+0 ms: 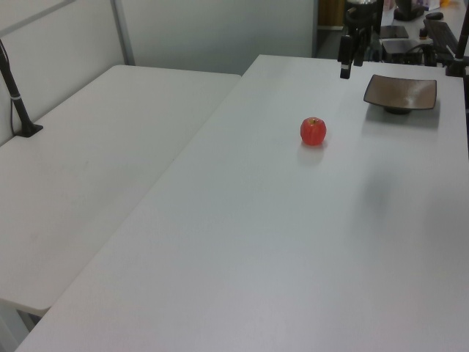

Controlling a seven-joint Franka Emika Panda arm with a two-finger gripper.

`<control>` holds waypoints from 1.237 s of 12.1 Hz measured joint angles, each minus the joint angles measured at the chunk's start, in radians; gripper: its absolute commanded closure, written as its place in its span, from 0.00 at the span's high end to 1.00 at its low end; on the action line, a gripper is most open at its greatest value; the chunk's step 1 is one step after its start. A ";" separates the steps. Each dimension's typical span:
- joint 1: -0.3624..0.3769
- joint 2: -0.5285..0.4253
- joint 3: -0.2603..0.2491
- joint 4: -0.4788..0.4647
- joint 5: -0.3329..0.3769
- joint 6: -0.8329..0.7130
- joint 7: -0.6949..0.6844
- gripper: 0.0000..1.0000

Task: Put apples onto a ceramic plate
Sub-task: 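Move the open gripper down over the red apple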

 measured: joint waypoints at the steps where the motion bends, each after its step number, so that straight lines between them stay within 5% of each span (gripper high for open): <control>1: 0.000 0.000 0.000 0.001 0.000 0.000 0.000 1.00; 10: 0.000 -0.006 -0.006 0.003 0.000 0.010 -0.009 1.00; 15: -0.013 0.048 -0.011 -0.004 -0.003 0.149 -0.022 1.00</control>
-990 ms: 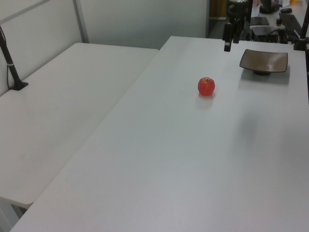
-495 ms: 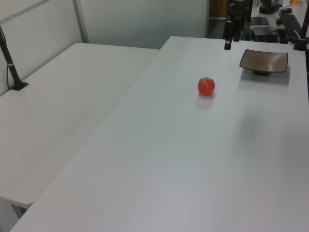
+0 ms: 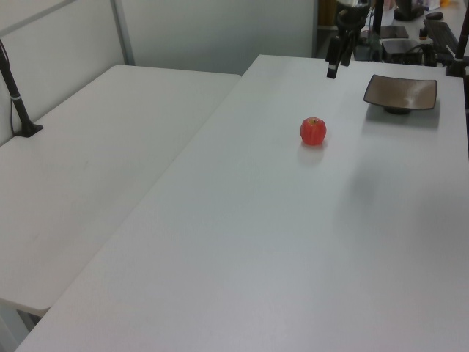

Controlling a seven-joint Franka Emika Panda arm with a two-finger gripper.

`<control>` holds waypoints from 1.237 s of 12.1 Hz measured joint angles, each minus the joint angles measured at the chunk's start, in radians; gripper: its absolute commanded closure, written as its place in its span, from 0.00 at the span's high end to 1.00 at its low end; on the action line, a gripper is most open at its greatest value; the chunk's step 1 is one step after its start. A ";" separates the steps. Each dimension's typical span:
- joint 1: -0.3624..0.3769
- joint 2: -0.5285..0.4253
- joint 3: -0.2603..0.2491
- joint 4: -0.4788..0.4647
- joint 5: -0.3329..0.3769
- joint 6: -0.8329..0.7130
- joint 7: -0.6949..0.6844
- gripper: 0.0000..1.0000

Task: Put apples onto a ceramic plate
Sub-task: 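Move the open gripper down over the red apple, then lower the gripper around the apple and close it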

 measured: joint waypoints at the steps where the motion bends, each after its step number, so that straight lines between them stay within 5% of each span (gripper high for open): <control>1: -0.007 0.024 0.000 0.000 -0.005 0.022 -0.011 1.00; 10: -0.054 0.254 -0.003 0.006 -0.166 0.246 -0.304 1.00; 15: -0.058 0.313 -0.003 0.014 -0.175 0.311 -0.317 1.00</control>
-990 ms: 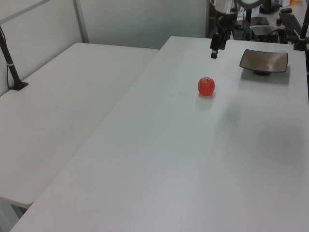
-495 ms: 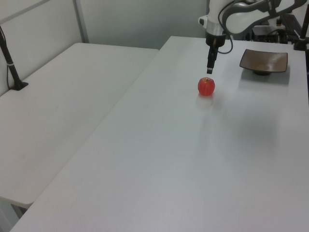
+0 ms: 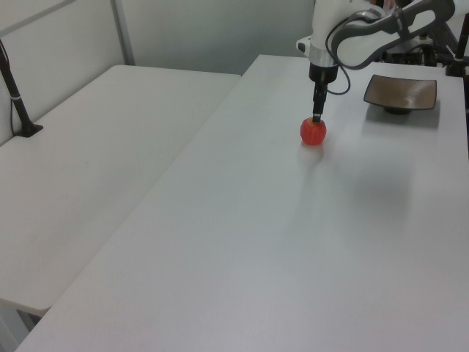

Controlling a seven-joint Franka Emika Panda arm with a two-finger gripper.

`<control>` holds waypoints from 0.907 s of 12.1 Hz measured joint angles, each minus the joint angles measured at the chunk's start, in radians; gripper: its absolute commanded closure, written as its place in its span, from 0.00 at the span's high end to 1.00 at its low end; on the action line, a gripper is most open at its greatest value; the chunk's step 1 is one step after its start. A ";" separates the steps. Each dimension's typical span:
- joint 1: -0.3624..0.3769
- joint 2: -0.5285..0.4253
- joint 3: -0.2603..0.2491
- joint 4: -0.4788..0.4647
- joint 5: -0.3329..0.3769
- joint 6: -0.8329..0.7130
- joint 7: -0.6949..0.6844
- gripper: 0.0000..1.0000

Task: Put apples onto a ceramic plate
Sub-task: 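Lower the gripper around the apple and close it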

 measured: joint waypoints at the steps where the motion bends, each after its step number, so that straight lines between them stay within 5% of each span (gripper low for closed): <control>1: 0.000 0.019 0.000 0.001 0.000 0.026 0.000 1.00; 5: 0.001 0.059 0.003 0.007 -0.051 0.037 0.000 0.97; 7: 0.001 0.066 0.009 0.007 -0.071 0.037 0.000 0.61; 11: 0.003 0.089 0.016 0.012 -0.125 0.038 0.000 0.50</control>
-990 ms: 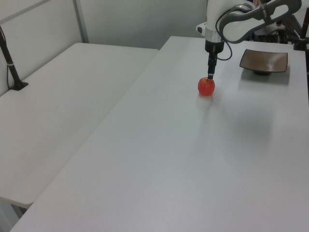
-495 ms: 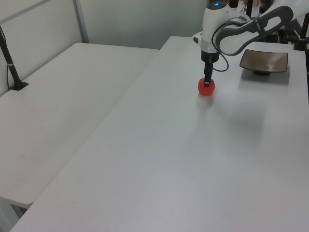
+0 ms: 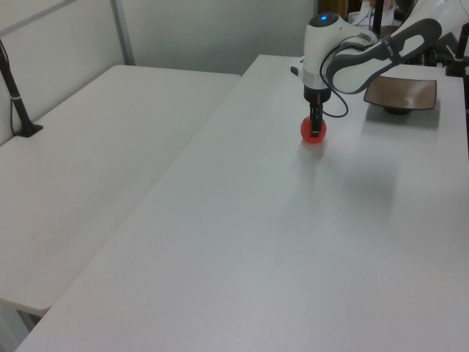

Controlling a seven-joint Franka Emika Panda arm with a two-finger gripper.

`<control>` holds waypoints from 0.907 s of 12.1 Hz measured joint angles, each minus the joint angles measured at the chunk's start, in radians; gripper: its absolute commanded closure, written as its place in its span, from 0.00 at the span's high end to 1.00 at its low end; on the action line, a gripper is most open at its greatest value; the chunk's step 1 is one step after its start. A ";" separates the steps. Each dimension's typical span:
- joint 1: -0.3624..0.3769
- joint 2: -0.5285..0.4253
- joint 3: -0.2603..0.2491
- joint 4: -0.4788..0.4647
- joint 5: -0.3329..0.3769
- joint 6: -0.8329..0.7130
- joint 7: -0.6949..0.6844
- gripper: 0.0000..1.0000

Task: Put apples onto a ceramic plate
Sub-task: 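Lift the apple and carry it toward the brown plate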

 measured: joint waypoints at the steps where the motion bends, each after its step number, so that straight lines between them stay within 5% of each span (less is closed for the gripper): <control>1: 0.000 0.001 0.002 0.000 -0.001 0.000 0.000 0.50; 6: -0.003 -0.010 0.004 0.014 -0.001 0.000 0.000 0.50; 11: -0.041 -0.120 0.003 0.020 -0.001 -0.061 0.000 0.51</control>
